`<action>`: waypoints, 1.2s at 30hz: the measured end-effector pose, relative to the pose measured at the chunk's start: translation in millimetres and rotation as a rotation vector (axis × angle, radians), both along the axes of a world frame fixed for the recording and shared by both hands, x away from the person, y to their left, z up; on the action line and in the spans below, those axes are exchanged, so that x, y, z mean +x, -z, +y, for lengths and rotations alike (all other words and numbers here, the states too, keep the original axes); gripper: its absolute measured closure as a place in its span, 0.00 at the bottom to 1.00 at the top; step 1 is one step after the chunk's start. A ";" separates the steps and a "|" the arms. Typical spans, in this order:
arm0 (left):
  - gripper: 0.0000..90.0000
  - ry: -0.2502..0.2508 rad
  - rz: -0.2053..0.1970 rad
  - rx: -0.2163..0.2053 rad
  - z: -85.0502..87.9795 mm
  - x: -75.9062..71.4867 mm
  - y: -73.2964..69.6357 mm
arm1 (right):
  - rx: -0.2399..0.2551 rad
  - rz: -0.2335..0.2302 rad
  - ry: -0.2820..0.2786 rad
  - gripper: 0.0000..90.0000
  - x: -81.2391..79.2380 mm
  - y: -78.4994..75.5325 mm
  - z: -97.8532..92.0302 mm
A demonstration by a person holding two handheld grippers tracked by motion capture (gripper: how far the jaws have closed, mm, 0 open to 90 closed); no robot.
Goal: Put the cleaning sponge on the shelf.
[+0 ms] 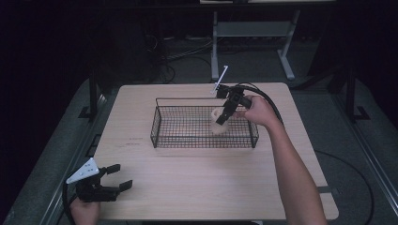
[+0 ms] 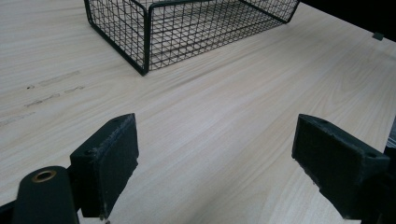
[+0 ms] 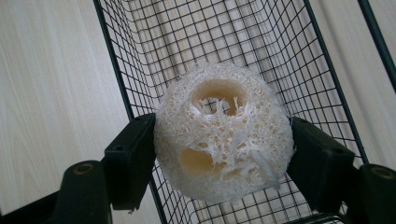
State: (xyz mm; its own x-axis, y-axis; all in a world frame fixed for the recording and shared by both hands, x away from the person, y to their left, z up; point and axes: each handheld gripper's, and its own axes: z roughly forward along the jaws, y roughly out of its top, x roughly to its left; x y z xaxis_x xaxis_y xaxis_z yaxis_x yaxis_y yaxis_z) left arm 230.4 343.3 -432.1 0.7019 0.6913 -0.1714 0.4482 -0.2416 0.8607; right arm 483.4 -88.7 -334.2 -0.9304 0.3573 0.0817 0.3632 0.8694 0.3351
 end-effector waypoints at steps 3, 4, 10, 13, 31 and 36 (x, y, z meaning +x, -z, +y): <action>0.15 0.000 0.000 0.000 0.0 0.0 -0.1 | -0.003 0.004 0.002 0.32 -0.2 3.5 1.0; 0.15 0.001 0.001 -0.001 -0.1 0.0 -0.1 | 0.003 0.008 0.004 0.32 -0.4 5.3 0.9; 0.15 0.004 0.003 0.004 -0.9 0.1 -0.1 | -0.025 0.025 0.010 0.32 0.1 19.5 -0.9; 0.15 0.001 0.004 0.002 -0.6 0.2 0.1 | -0.026 0.031 0.010 0.32 1.2 22.5 -1.7; 0.15 0.008 0.005 0.004 -1.8 0.8 0.3 | -0.023 0.041 0.023 0.32 3.2 39.6 -1.9; 0.15 0.006 0.005 0.002 -1.4 0.6 0.2 | -0.018 0.034 0.024 0.32 4.9 42.4 0.4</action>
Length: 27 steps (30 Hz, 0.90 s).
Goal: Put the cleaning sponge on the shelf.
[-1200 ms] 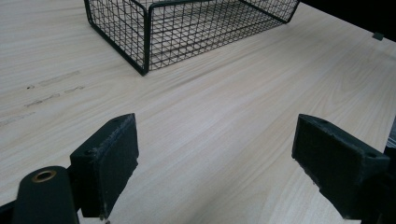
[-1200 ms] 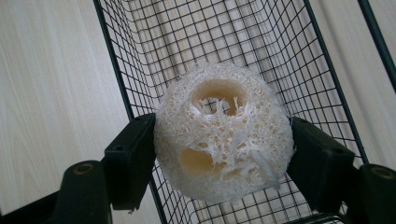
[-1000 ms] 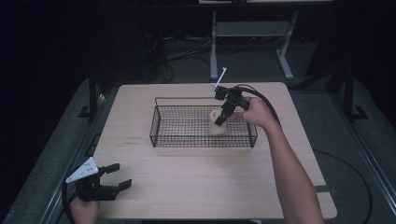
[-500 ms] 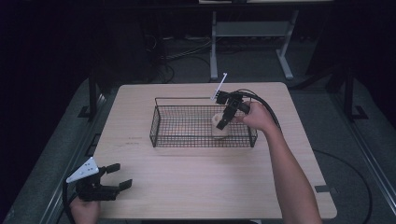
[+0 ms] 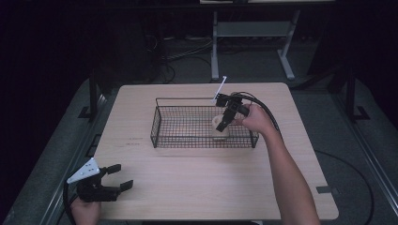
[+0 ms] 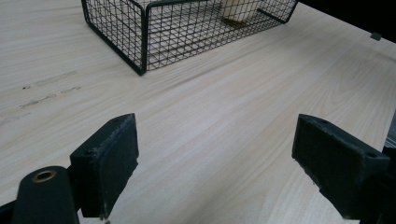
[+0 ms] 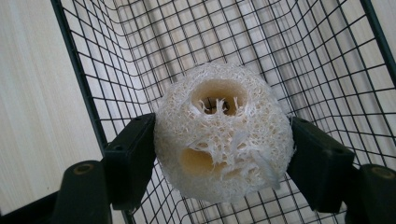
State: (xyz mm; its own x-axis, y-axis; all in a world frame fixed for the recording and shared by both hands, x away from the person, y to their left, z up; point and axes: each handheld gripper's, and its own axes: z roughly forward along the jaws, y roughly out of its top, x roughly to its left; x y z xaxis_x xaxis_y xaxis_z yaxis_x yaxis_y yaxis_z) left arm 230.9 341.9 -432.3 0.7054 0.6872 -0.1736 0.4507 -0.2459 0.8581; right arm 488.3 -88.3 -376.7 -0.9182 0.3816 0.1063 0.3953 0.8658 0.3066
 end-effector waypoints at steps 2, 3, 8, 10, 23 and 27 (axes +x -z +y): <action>0.15 0.001 -0.002 -0.001 0.1 -0.1 -0.2 | -0.005 -0.001 0.001 0.32 0.7 1.2 0.6; 0.15 0.001 -0.002 -0.001 0.0 -0.1 -0.2 | -0.006 -0.003 0.004 0.32 1.2 2.1 1.0; 0.15 0.003 0.000 -0.007 0.3 0.1 0.0 | -0.013 -0.008 0.006 0.32 3.8 5.9 1.8; 0.15 -0.002 -0.001 -0.012 1.5 0.1 0.0 | -0.019 -0.012 0.013 0.32 4.4 6.8 1.6; 0.15 0.000 0.000 -0.010 0.3 -0.1 0.2 | -0.022 -0.007 0.016 0.31 5.1 7.3 -1.0; 0.15 -0.001 0.001 -0.011 0.7 -0.2 0.1 | -0.022 -0.003 0.017 0.31 4.8 7.5 -1.2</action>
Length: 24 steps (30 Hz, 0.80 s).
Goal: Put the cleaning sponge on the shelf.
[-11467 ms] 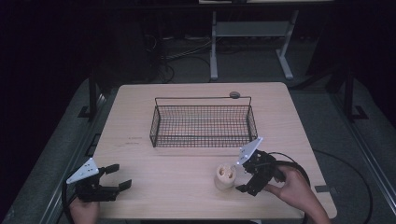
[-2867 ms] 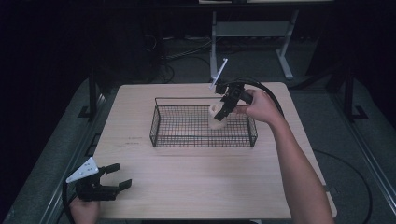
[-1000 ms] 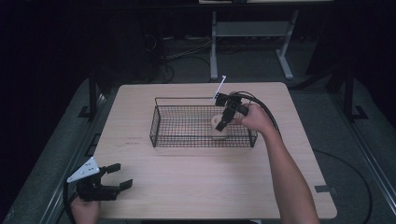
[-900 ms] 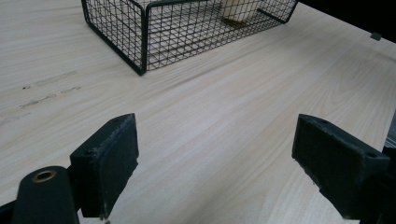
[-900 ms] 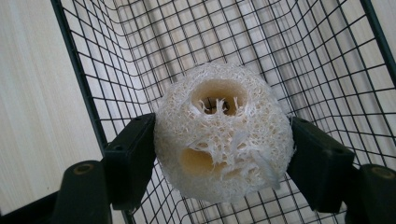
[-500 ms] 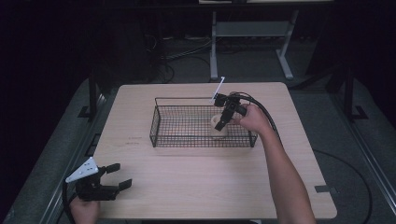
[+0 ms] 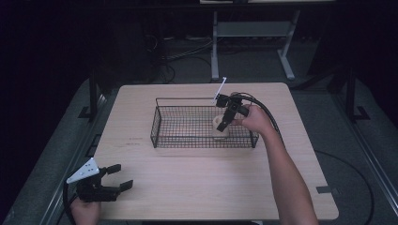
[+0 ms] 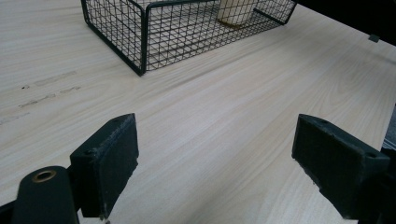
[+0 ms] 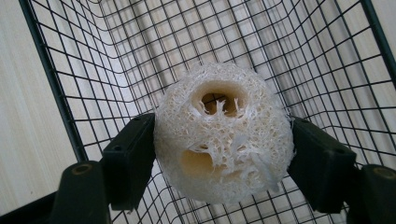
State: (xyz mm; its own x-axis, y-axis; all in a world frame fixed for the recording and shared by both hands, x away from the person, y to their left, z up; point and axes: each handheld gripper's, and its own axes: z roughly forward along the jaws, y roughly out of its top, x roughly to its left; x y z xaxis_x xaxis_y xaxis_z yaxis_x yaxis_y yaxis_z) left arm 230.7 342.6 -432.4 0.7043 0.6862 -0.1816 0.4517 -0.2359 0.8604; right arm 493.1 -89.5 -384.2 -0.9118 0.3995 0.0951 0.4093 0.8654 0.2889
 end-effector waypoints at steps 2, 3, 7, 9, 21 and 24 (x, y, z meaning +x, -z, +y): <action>0.15 -0.001 0.000 0.000 0.1 -0.1 0.0 | 0.000 0.003 0.000 0.31 -0.2 0.4 0.2; 0.15 -0.001 0.001 0.000 0.0 -0.1 0.0 | 0.001 0.002 0.000 0.31 -0.2 0.4 0.3; 0.15 -0.002 0.000 0.001 0.1 -0.1 -0.1 | 0.005 -0.001 -0.002 0.31 -0.1 0.1 0.6; 0.15 -0.002 0.000 0.001 0.2 -0.1 -0.1 | 0.003 0.002 -0.005 0.30 0.0 0.4 0.9; 0.15 -0.002 0.004 0.003 -0.3 0.6 0.2 | 0.009 0.009 -0.005 0.25 0.4 0.5 1.7; 0.15 -0.005 0.005 0.001 -0.1 0.5 0.6 | 0.011 0.011 -0.006 0.23 0.8 0.4 1.4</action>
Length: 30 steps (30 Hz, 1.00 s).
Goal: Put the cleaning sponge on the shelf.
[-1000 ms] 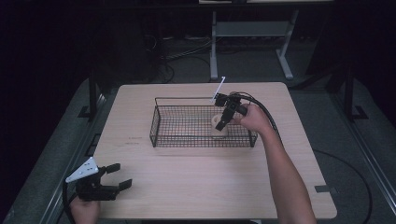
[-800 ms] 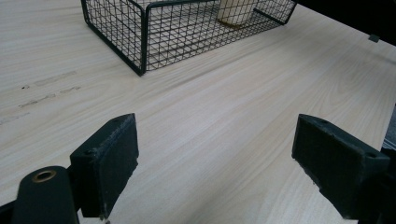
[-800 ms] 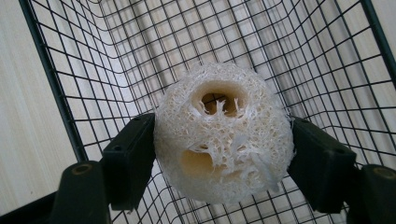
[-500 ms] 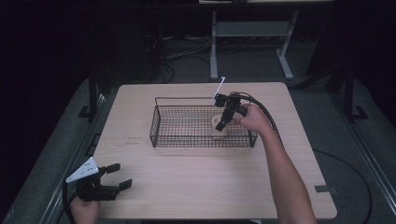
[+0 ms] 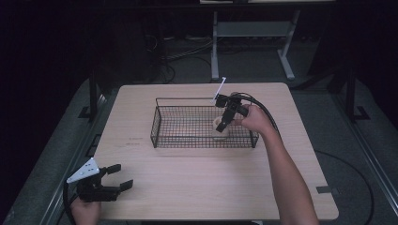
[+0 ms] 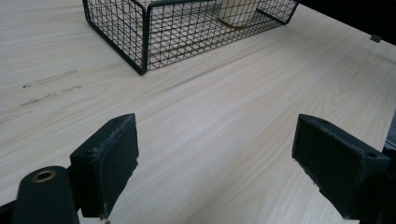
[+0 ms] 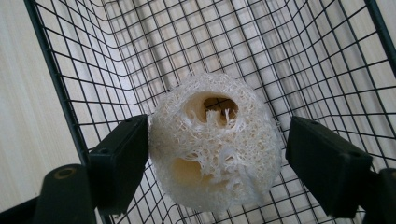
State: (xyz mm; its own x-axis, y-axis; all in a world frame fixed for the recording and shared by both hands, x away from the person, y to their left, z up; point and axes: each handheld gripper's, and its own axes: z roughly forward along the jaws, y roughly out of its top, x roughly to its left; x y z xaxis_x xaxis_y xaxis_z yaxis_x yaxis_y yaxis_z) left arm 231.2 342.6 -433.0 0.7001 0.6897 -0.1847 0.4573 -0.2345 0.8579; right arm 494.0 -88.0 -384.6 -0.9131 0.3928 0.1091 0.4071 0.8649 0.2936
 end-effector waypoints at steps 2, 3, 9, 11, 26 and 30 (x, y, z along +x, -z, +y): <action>0.15 -0.002 0.002 0.002 0.3 0.6 0.2 | 0.003 0.003 0.003 0.22 0.0 -0.4 -0.5; 0.15 -0.002 0.002 0.000 0.2 0.8 0.3 | 0.006 0.000 0.002 0.22 0.0 -1.0 -1.2; 0.15 -0.002 0.001 0.001 -0.3 0.8 0.2 | 0.021 -0.002 -0.002 0.20 -1.6 -5.3 -1.9; 0.15 -0.001 0.001 0.001 -0.3 0.4 0.0 | 0.025 -0.006 -0.001 0.20 -2.4 -7.4 -2.0; 0.15 0.001 0.001 0.000 -0.3 -0.7 0.5 | 0.080 -0.063 0.014 0.18 -16.7 -37.5 -14.8; 0.15 0.002 -0.001 0.000 0.1 -1.1 0.4 | 0.095 -0.083 0.005 0.18 -26.5 -48.0 -17.5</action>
State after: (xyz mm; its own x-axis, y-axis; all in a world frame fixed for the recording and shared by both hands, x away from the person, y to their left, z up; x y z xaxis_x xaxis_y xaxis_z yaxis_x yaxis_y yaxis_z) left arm 230.1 342.7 -433.3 0.7017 0.6883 -0.1841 0.4561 -0.2355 0.8582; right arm 467.5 -105.5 -336.5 -0.9186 0.3890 0.0698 0.3823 0.8297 0.4067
